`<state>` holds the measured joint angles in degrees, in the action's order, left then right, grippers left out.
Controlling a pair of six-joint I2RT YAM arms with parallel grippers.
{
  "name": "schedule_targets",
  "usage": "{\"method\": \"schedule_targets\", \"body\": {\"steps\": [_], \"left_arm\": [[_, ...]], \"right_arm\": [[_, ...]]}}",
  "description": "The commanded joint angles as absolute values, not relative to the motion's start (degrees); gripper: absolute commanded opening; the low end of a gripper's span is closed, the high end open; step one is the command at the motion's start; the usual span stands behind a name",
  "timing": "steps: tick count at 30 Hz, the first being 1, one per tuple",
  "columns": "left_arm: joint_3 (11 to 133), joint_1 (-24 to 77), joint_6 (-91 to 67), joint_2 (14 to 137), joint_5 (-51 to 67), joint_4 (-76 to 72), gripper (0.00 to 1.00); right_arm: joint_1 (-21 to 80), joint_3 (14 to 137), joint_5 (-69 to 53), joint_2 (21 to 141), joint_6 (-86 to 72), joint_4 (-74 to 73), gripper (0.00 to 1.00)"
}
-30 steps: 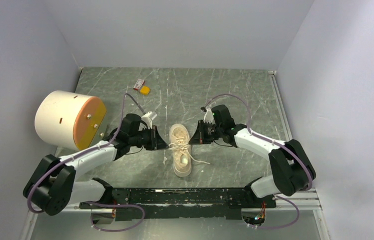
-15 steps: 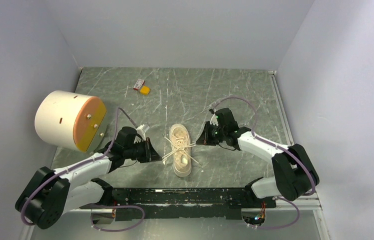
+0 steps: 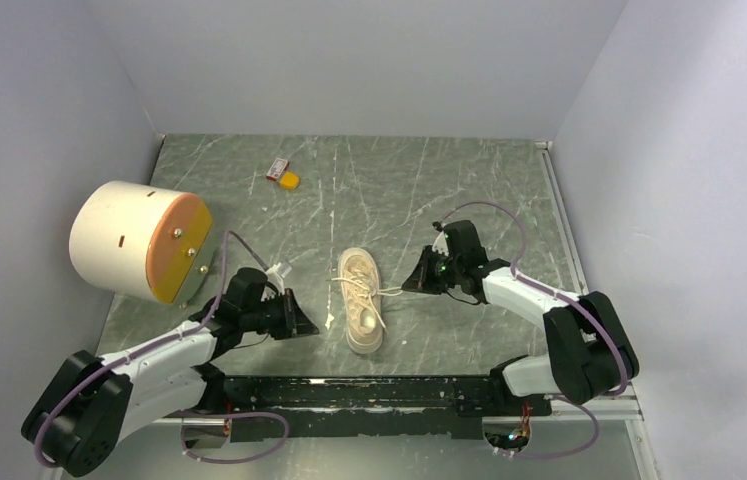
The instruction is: Tie the shoes
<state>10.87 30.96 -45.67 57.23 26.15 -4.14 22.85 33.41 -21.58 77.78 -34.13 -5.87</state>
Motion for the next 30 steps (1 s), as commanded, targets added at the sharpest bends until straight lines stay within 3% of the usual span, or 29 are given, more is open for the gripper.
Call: {"method": "schedule_targets", "body": {"steps": [1, 6, 8, 15, 18, 20, 23, 26, 27, 30], "left_arm": [[17.62, 31.33, -39.26, 57.24, 30.8, -7.69, 0.27], [29.13, 31.55, -28.98, 60.14, 32.18, -6.9, 0.92], [33.82, 31.55, -26.38, 65.67, 33.02, -5.55, 0.97], [44.1, 32.44, -22.58, 81.44, 33.59, -5.5, 0.97], [47.21, 33.96, -20.49, 85.72, 33.54, -3.21, 0.94], [47.5, 35.0, -19.81, 86.72, 33.85, -2.93, 0.86], [46.31, 35.5, -19.81, 87.18, 33.23, -2.1, 0.57], [45.5, 35.51, -18.96, 85.88, 28.18, 2.26, 0.12], [45.19, 35.51, -18.75, 84.97, 26.77, 3.55, 0.06], [42.99, 35.51, -20.44, 80.86, 25.86, 6.53, 0.05]], "right_arm": [[22.41, 33.29, -31.87, 77.13, -31.72, -0.25, 0.0], [22.46, 34.0, -36.63, 77.93, -29.9, 1.1, 0.0], [22.43, 34.2, -38.27, 78.43, -29.63, 1.4, 0.0], [22.48, 33.83, -39.71, 78.11, -30.15, 2.57, 0.0], [22.41, 33.9, -39.86, 78.26, -29.92, 2.48, 0.0], [22.42, 34.01, -40.23, 78.46, -29.97, 2.54, 0.0], [22.43, 34.12, -40.23, 78.37, -29.94, 2.27, 0.0], [22.41, 34.26, -40.04, 77.7, -29.71, 1.33, 0.0], [22.42, 34.23, -40.07, 77.34, -29.71, 0.94, 0.0], [22.43, 33.98, -38.35, 75.51, -29.78, -1.36, 0.0]]}}
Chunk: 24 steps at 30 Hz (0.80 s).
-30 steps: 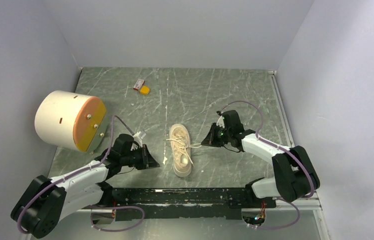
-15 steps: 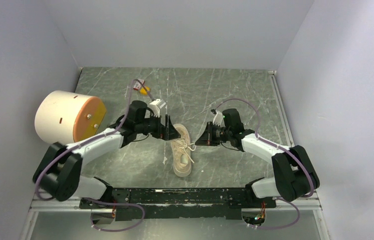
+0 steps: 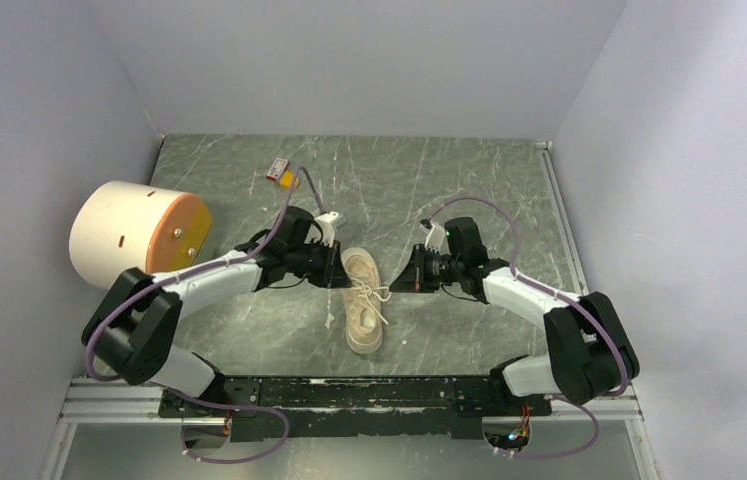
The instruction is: Tie the shoes
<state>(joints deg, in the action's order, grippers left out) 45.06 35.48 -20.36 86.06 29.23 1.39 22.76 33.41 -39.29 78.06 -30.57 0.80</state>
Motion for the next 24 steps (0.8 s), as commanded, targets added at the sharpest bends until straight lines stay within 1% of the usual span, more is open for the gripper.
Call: {"method": "schedule_targets", "body": {"steps": [1, 4, 6, 11, 15, 19, 23, 24], "left_arm": [[41.5, 35.51, -21.55, 78.97, 26.34, 7.08, 0.05], [34.47, 35.46, -26.19, 71.96, 27.41, 6.25, 0.05], [28.72, 35.51, -30.6, 68.03, 29.3, 2.69, 0.05], [18.71, 35.51, -37.85, 64.44, 30.64, -4.82, 0.05], [16.36, 35.51, -39.68, 64.2, 29.0, -7.26, 0.05], [16.68, 35.42, -39.31, 64.52, 27.6, -7.56, 0.05], [18.04, 35.42, -38.42, 65.15, 31.11, -10.5, 0.05], [18.53, 35.42, -38.15, 65.37, 31.69, -10.57, 0.05]], "right_arm": [[22.36, 33.82, -37.18, 74.9, -30.05, -2.05, 0.0], [22.24, 33.49, -32.7, 73.94, -30.93, -3.56, 0.0], [21.68, 33.03, -30.97, 74.25, -32.15, -3.49, 0.0], [19.18, 31.63, -30.49, 77.91, -33.83, -2.55, 0.0], [16.37, 29.78, -31.15, 79.55, -34.36, -0.86, 0.0], [15.65, 28.97, -31.87, 81.43, -34.65, 1.0, 0.0], [15.55, 30.18, -42.56, 80.67, -32.73, 3.98, 0.0], [15.76, 30.35, -44.52, 79.18, -32.83, 4.95, 0.11]]}}
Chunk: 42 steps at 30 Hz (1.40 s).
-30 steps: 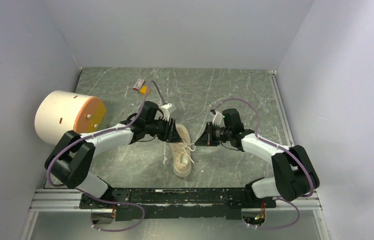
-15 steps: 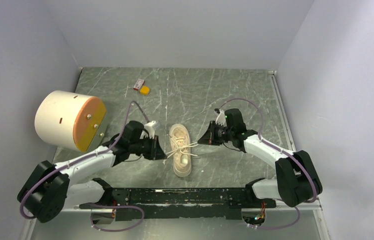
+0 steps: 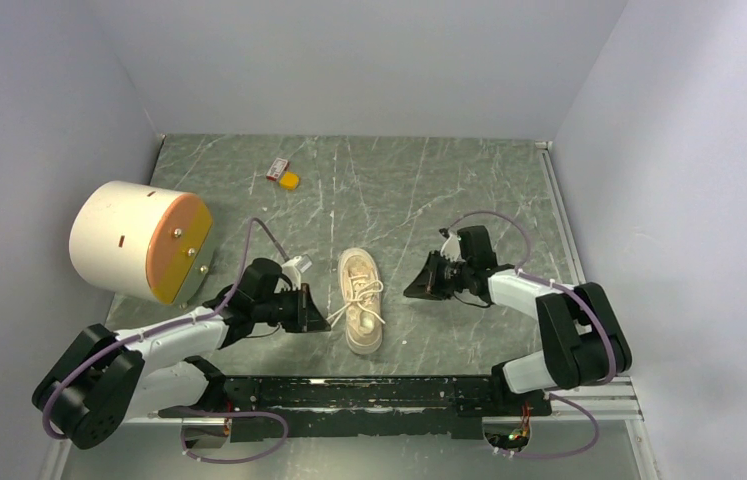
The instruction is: Tie the shoes
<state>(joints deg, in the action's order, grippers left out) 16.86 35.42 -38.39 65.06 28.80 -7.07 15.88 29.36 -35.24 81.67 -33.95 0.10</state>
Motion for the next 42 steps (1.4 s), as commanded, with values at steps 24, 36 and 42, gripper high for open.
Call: {"method": "schedule_targets", "body": {"steps": [24, 36, 42], "left_arm": [[18.16, 35.5, -38.58, 67.68, 37.38, -17.62, 0.05], [17.55, 35.51, -37.43, 67.04, 37.75, -17.09, 0.05], [16.58, 35.51, -37.43, 67.22, 38.27, -17.78, 0.05]], "right_arm": [[33.04, 54.67, -17.02, 94.71, -59.29, -26.13, 0.71], [33.4, 56.79, -9.18, 89.73, -59.83, -31.43, 0.67], [33.85, 57.81, -8.42, 88.24, -60.87, -33.13, 0.72]]}}
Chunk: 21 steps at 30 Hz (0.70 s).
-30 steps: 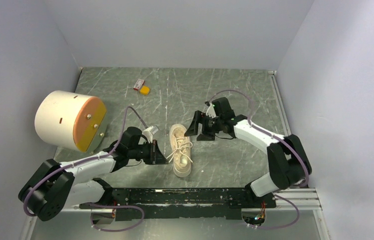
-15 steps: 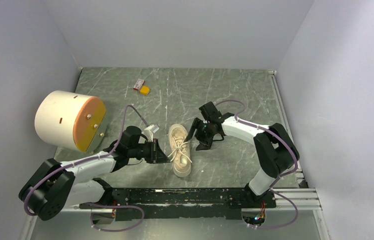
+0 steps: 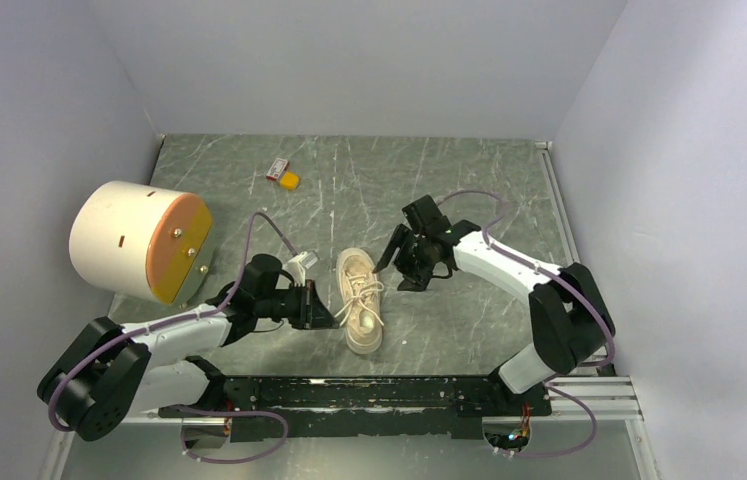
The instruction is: Tie the shoes
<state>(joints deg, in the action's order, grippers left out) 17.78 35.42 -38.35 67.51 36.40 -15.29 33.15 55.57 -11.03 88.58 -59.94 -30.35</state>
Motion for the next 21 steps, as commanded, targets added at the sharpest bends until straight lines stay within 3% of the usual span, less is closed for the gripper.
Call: {"method": "schedule_targets", "body": {"steps": [1, 10, 17, 21], "left_arm": [[16.46, 35.51, -37.51, 67.37, 38.31, -18.02, 0.05], [16.59, 35.51, -37.79, 67.07, 38.42, -18.72, 0.05], [16.58, 35.51, -37.68, 66.03, 38.37, -18.04, 0.05], [15.62, 35.51, -38.02, 64.76, 37.99, -17.84, 0.05]], "right_arm": [[34.28, 58.36, -8.59, 89.11, -61.29, -33.31, 0.72], [38.02, 63.24, -4.69, 96.19, -66.3, -36.5, 0.66], [38.88, 63.99, -2.17, 98.05, -67.41, -37.12, 0.5], [38.89, 64.05, -1.51, 97.5, -67.34, -37.66, 0.35]]}}
